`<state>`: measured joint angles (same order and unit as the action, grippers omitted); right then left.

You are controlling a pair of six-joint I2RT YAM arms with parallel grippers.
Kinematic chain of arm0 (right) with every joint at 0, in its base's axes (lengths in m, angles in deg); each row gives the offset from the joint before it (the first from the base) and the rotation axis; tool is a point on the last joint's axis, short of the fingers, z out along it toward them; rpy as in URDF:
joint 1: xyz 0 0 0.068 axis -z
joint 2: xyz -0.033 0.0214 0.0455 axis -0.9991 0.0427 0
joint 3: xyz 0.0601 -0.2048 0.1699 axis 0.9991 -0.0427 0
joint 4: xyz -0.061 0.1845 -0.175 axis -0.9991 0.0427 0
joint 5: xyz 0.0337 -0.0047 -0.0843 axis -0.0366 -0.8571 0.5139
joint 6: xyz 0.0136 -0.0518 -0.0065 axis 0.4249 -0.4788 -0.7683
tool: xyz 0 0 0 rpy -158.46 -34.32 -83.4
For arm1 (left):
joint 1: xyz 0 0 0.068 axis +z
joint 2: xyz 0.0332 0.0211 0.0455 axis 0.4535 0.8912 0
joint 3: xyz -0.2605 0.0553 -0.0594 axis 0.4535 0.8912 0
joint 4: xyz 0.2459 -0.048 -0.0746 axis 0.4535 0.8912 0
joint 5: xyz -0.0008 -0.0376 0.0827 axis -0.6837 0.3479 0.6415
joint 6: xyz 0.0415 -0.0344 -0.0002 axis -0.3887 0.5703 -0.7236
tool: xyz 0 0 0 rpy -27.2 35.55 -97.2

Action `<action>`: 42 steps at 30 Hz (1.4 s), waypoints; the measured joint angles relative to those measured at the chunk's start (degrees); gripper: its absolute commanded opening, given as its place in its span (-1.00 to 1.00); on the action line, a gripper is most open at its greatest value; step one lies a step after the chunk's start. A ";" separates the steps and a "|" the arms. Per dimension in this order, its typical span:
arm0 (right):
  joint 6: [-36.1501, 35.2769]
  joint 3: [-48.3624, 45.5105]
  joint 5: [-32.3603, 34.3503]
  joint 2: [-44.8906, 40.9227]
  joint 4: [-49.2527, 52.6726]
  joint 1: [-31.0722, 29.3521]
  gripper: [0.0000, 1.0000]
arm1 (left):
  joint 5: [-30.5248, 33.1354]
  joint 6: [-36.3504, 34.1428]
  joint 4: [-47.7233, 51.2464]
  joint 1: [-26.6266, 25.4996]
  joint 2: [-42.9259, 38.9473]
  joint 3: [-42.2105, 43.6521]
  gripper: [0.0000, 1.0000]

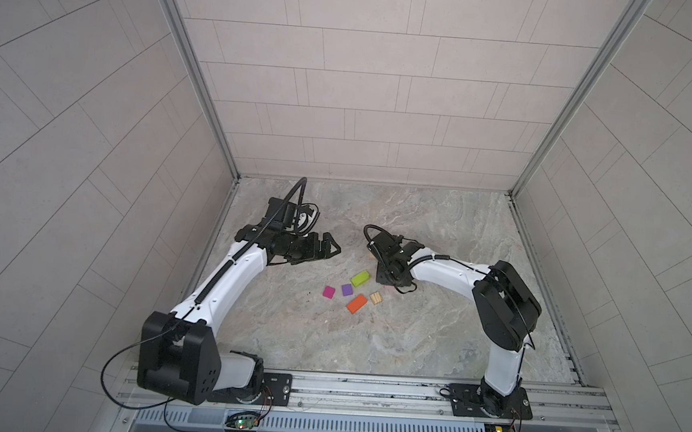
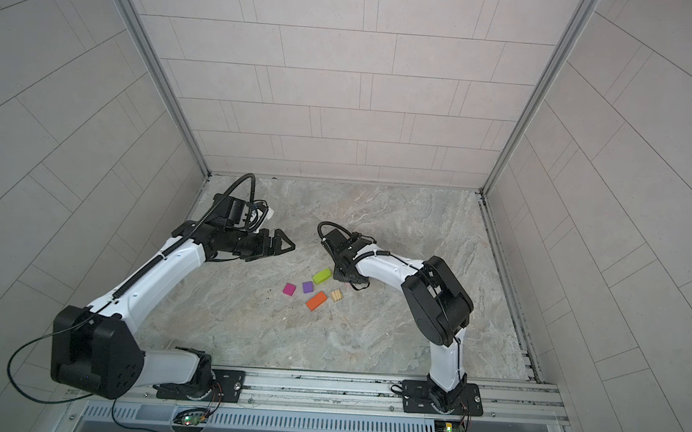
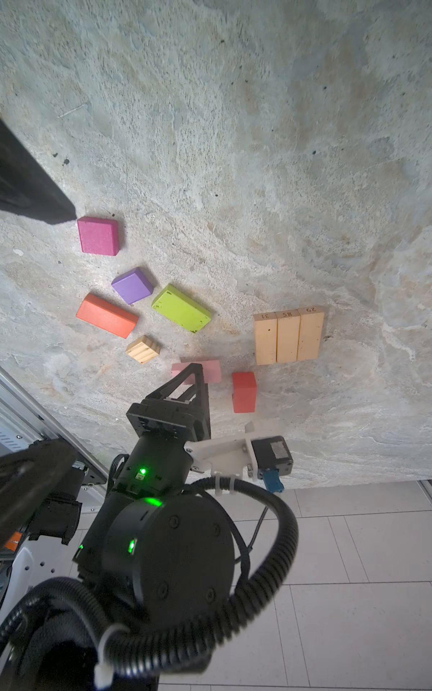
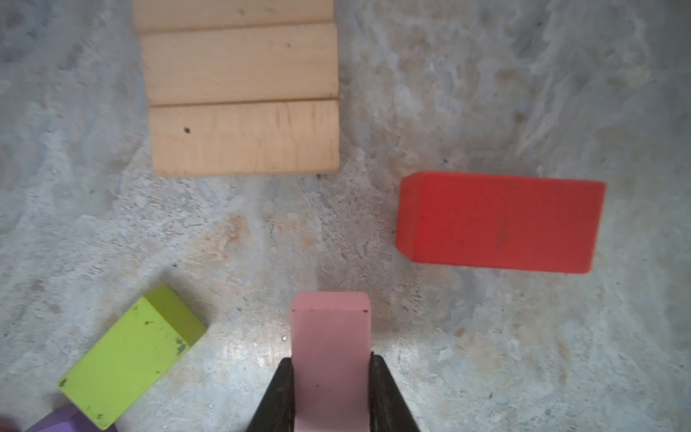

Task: Build the wood block tower
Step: 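Move the right gripper down to the pink bar and close on it, then lift the pink bar with the right gripper and carry it over the planks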

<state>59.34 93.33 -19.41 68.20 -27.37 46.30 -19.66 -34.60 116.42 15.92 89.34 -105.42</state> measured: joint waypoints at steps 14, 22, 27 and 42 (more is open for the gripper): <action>-4.46 13.66 0.55 1.84 5.62 2.34 -0.71 | 0.28 -0.02 0.02 0.00 0.00 0.00 0.97; -6.88 20.87 -0.20 8.02 8.44 5.01 -0.69 | 0.26 -0.02 0.02 0.00 0.00 0.00 0.97; -7.89 23.89 -0.79 10.60 9.18 6.05 -0.69 | 0.28 -0.02 0.02 0.00 0.00 0.00 0.97; -9.11 30.42 -3.74 17.03 10.27 8.74 -0.69 | 0.26 -0.02 0.00 0.00 0.00 0.00 0.97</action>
<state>50.22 123.76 -23.15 85.23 -17.09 55.04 -19.40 -34.63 116.42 15.92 89.34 -105.42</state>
